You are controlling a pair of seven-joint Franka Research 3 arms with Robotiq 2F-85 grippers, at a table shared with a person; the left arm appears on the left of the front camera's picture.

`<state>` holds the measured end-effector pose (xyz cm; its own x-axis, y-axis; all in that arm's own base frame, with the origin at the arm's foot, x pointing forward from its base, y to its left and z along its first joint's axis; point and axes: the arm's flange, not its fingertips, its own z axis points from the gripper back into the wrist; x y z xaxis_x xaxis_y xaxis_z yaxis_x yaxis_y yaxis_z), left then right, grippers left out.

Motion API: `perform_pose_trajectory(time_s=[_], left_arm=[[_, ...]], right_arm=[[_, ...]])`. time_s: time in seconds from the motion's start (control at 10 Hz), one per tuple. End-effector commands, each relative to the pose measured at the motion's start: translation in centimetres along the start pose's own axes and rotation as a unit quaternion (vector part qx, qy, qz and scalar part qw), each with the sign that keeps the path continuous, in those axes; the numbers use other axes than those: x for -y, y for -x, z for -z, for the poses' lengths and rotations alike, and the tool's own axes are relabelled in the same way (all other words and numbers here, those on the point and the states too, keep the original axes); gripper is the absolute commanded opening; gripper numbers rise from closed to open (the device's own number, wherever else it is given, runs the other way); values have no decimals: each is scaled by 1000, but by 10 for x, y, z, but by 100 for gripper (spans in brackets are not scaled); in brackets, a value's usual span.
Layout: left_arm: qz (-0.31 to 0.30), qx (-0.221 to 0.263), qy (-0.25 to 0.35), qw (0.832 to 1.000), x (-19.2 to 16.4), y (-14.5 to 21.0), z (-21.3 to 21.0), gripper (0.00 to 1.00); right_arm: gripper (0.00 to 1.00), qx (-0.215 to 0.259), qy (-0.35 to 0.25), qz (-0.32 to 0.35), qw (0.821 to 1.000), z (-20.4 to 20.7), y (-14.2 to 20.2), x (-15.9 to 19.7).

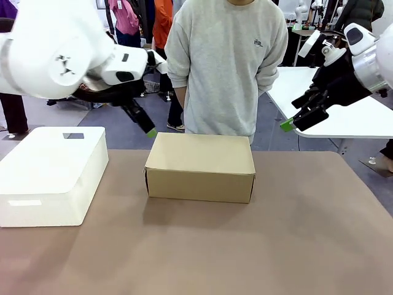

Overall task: Pack the shoes into the box.
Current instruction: Press down on the lid of the Shoes Box.

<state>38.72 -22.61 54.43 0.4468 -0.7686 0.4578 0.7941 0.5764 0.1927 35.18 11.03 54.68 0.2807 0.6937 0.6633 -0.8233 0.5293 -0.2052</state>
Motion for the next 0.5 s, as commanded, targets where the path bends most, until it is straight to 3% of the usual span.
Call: perform_pose_trajectory(time_s=[0.0, 0.4], left_arm=[[3, 5, 4, 1000, 1, 30, -18, 100], [-27, 44, -9, 999, 2, 64, -35, 100]], right_arm=[[100, -7, 1, 8, 1000, 0, 1, -3], [100, -7, 1, 8, 1000, 0, 1, -3]])
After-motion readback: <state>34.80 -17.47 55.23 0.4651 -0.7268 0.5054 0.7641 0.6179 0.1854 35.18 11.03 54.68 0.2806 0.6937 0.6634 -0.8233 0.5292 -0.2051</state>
